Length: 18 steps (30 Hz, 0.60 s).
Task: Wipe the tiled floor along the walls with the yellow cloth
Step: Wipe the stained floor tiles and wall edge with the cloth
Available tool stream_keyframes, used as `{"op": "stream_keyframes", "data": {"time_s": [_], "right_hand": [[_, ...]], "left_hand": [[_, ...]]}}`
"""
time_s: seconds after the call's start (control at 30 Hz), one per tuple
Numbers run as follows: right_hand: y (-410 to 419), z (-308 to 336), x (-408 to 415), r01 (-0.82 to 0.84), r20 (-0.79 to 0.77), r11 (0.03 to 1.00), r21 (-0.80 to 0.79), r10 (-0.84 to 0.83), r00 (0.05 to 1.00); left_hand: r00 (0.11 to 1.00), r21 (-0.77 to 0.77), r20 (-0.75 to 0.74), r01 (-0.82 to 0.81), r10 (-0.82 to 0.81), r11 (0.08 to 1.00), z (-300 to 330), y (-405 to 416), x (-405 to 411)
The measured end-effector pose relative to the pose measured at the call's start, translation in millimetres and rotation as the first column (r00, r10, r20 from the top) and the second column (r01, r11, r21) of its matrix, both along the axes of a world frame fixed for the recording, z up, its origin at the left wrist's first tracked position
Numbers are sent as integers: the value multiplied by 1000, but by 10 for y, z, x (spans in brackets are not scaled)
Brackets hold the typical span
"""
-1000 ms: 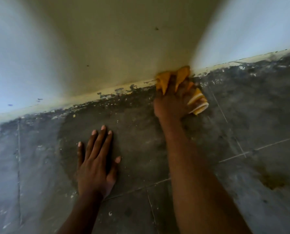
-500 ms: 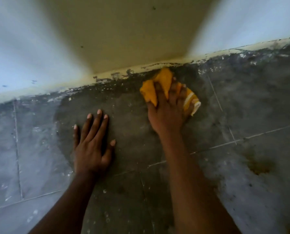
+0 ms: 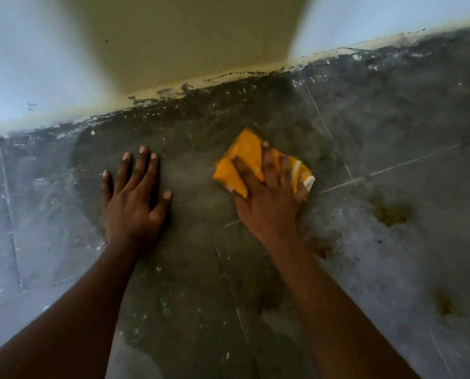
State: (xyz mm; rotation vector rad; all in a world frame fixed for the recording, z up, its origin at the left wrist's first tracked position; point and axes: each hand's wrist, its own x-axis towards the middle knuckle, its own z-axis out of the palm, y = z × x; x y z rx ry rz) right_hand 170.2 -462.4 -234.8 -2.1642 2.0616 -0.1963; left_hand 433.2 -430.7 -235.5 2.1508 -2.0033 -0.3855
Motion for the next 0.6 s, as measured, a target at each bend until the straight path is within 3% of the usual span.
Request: {"op": "stream_keyframes", "data": {"time_s": [0.07, 0.13, 0.2, 0.27, 0.3, 0.33, 0.43, 0.5, 0.6], "right_hand": [[495, -36, -314, -146, -67, 989, 33, 148, 987], [697, -22, -781, -138, -103, 988, 66, 145, 984], [564, -12, -1069, 112, -64, 993, 49, -108, 992], [266, 2, -930, 438, 66, 892, 109, -446, 893], [170, 6, -735, 499, 117, 855, 145, -515, 849], [178, 30, -538, 480, 138, 864, 151, -499, 855], [750, -15, -116, 96, 70, 995, 12, -97, 993], [1296, -3, -276, -76, -4, 996, -41, 76, 997], [1410, -62, -799, -40, -51, 999, 0, 40, 998]], "left_hand": [[1000, 20, -2, -4, 4, 1000, 12, -9, -8], [1000, 48, 2, -4, 4, 999, 29, 32, -38], [1000, 73, -6, 19, -18, 997, 31, 166, -143], [998, 57, 8, 61, -62, 996, 10, 415, -329], [996, 43, 22, 86, -87, 995, -8, 558, -434], [993, 34, 27, 116, -117, 993, -28, 689, -550], [997, 36, -16, 78, -77, 996, -35, 1012, -763], [999, 49, -46, 13, -10, 999, -22, 1266, -901], [999, 49, -30, -17, 19, 999, -75, 1552, -1026]]}}
